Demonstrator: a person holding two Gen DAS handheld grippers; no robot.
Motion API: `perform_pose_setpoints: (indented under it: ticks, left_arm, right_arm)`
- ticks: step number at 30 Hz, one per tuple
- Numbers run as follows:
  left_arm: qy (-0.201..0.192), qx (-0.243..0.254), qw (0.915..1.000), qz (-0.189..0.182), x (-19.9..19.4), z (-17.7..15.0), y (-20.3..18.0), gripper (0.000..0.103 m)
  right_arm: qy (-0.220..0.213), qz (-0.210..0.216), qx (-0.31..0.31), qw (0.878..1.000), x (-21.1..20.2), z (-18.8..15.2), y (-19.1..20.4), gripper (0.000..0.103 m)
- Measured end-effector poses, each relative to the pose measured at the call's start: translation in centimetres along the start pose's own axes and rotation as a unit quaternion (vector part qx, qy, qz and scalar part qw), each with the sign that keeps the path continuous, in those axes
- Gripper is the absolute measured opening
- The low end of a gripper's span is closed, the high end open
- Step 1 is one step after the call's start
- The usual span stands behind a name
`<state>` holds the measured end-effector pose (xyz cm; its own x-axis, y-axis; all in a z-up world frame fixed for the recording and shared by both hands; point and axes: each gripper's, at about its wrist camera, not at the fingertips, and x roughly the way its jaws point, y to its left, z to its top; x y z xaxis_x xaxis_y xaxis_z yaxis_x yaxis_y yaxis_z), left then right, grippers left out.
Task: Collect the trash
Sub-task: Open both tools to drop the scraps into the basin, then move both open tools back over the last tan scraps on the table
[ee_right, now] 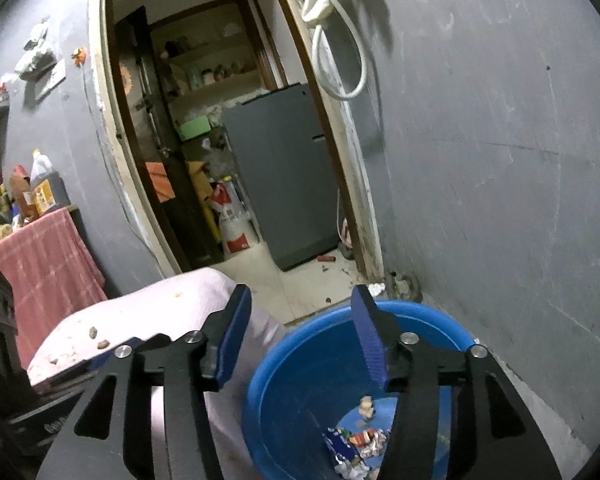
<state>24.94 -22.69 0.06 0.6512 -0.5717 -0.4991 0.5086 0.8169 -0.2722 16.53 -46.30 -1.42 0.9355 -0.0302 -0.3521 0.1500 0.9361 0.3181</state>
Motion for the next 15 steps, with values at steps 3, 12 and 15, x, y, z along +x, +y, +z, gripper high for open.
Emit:
perform_pose_setpoints:
  ticks: [3, 12, 15]
  left_arm:
    - [-0.02, 0.0, 0.9996, 0.021, -1.7, 0.6, 1.0, 0.073]
    - [-0.104, -0.019, 0.9904, 0.089, -7.2, 1.7, 4.7, 0.098]
    - [-0.121, -0.021, 0.9866, 0.107, -9.1, 1.7, 5.9, 0.1]
  right_arm:
    - [-0.017, 0.014, 0.003, 1.0, -0.2, 0.2, 0.5, 0.07]
    - [-0.097, 0.046, -0.016, 0.994, -2.1, 0.4, 3.4, 0.103]
    - [-0.118, 0.067, -0.02, 0.991, -2.4, 0.5, 4.3, 0.103]
